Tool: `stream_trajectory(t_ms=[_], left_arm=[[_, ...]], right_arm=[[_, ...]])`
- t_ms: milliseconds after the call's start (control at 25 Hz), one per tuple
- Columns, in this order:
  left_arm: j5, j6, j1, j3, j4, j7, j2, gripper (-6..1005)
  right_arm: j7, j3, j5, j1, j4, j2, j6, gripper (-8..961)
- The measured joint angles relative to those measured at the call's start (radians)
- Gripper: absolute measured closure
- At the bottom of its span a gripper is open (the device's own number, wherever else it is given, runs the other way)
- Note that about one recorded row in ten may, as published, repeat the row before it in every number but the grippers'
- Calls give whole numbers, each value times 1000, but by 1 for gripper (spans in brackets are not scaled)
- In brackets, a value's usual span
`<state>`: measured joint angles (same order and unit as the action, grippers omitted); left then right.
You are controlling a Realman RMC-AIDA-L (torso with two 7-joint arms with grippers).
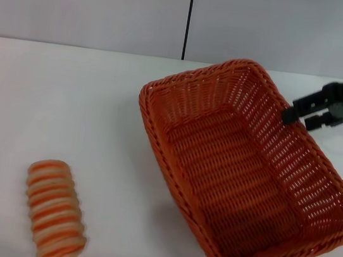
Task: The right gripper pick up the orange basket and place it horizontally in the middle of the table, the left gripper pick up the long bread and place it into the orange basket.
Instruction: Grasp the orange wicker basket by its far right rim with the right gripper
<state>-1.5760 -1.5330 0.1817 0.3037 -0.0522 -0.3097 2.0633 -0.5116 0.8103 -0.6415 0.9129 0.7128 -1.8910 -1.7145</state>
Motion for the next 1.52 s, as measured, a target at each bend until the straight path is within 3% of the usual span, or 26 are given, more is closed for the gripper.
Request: stream_trajectory(t_ms=[400, 880, 1320, 1520], left_arm=[[-5, 0, -2, -4, -9, -2, 2, 345], [-6, 6, -6, -8, -27, -3, 5, 346], [-7, 7, -10, -12, -29, -3, 5, 346], [-7, 10, -6, -12, -29, -3, 5, 346]], right_arm=[[22, 10, 69, -10, 46, -1, 1, 252], [-83, 12, 80, -12, -103, -42, 177, 261], [-134, 6, 72, -16, -104, -68, 254, 271], [-155, 9, 72, -11, -109, -90, 287, 276]])
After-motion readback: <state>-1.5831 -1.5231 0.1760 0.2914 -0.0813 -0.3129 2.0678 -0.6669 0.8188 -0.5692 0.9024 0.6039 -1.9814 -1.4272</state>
